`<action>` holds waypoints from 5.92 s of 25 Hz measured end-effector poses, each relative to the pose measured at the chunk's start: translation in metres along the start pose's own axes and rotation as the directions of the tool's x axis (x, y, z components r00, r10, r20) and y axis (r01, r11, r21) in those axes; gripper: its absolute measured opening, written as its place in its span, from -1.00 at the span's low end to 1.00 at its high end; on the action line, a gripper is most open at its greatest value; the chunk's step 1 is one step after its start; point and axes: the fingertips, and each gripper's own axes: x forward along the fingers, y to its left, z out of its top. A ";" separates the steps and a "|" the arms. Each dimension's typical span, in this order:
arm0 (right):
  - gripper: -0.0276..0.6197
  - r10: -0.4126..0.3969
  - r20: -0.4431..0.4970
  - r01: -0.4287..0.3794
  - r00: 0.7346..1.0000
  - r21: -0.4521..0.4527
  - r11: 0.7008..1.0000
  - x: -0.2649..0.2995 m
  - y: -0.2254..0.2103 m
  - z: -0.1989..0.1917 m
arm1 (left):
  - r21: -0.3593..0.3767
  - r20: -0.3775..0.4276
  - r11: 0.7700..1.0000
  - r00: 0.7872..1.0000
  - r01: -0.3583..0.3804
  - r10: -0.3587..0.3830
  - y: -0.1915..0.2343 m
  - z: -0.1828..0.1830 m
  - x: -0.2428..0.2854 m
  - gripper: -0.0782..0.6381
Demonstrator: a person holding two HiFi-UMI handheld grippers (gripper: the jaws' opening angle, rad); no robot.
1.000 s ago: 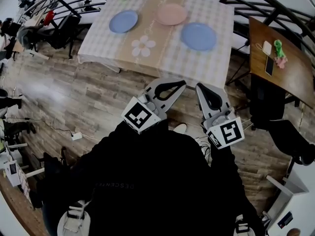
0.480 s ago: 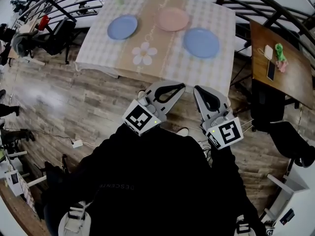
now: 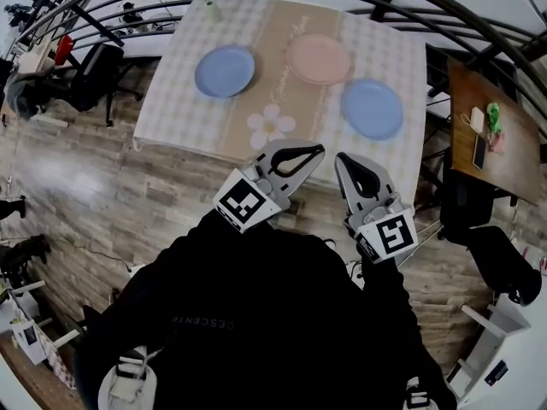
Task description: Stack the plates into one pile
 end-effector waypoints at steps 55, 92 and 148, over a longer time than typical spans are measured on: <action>-0.89 -0.248 -0.055 0.250 0.967 0.037 0.968 0.157 -0.128 0.010 | -0.064 0.069 0.988 0.989 0.137 -0.133 0.196 0.008 0.055 -0.73; -0.60 -0.541 -0.575 0.739 0.614 0.178 0.650 0.001 -0.326 -0.259 | -0.088 -0.001 0.929 0.933 0.358 -0.360 0.120 -0.091 0.234 -0.73; -0.84 -0.345 -0.748 0.821 0.567 0.481 0.307 -0.047 -0.359 -0.375 | -0.087 -0.074 0.950 0.949 0.299 -0.305 0.116 -0.107 0.240 -0.73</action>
